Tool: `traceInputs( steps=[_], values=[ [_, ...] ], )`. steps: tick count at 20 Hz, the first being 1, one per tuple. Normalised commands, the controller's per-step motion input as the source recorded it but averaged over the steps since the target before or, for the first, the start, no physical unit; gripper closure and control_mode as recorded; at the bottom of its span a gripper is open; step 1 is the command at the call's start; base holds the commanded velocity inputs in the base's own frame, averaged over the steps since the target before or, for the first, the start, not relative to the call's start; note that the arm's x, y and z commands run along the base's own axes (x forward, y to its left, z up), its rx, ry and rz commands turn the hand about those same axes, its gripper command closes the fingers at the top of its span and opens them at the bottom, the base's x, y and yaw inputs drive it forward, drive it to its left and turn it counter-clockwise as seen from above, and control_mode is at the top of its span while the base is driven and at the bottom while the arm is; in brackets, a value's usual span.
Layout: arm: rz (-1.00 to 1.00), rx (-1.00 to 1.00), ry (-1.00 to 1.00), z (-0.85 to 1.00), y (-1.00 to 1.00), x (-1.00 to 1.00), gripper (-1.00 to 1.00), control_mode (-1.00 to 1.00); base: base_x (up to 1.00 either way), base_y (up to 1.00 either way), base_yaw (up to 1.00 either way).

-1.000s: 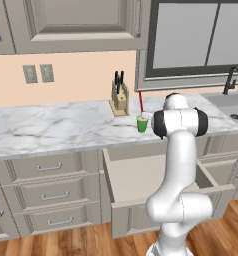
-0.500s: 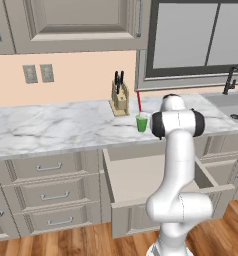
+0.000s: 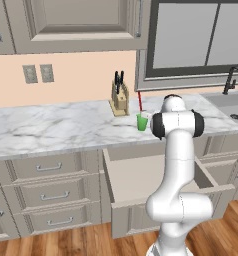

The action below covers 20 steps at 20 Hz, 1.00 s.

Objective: Pick up the straw from the right drawer and put it inside the smoothie cup.

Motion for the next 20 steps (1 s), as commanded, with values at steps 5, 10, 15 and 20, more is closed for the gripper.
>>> traceInputs(
  steps=[5, 10, 15, 20],
  values=[
    [0.00, 0.00, -0.10, 0.00, -0.01, -0.16, 1.00, -1.00, 0.00, 0.00, 0.00],
    [0.00, -0.03, -0.17, -0.05, 0.02, -0.23, 1.00, -1.00, 0.00, 0.00, 0.00],
    [0.00, -0.07, -0.12, -0.07, 0.08, -0.07, 1.00, -1.00, 0.00, 0.00, 0.00],
    [0.00, -0.07, -0.07, -0.01, 0.03, -0.02, -1.00, -1.00, 0.00, 0.00, 0.00]
  ],
)
